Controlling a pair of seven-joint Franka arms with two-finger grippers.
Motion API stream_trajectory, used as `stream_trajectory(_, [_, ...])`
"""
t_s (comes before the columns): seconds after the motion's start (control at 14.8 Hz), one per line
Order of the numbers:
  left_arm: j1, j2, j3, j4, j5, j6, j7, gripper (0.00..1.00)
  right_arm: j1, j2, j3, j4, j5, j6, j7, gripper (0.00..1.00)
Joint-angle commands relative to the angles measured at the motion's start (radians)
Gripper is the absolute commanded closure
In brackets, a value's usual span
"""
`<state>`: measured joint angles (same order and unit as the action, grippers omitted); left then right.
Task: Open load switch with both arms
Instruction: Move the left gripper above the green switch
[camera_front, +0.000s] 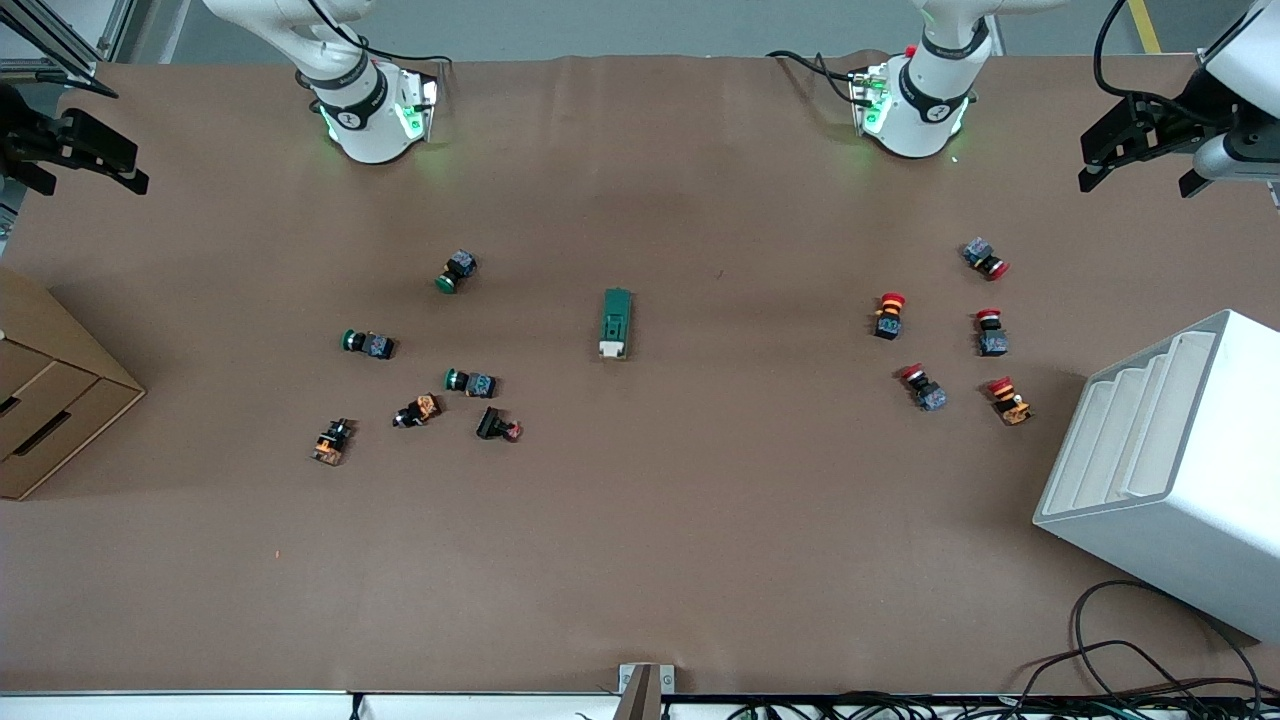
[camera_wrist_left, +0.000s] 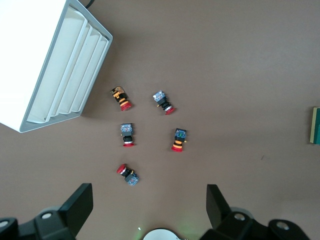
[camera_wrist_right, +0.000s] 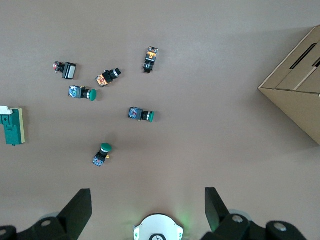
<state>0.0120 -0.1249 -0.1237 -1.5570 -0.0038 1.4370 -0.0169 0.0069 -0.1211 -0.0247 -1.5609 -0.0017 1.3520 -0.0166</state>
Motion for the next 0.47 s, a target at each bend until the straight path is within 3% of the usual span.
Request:
stream_trajectory(0.0, [-0.003, -0.002, -0.001, -0.005, -0.005, 0.008, 0.012, 0.00, -0.015, -0.018, 0.008, -0.010, 0.012, 0.006, 0.006, 0.00])
stream_trajectory(0.41, [-0.017, 0.053, -0.007, 0.021, -0.013, 0.013, 0.008, 0.00, -0.015, -0.018, 0.008, -0.011, 0.012, 0.024, 0.006, 0.00])
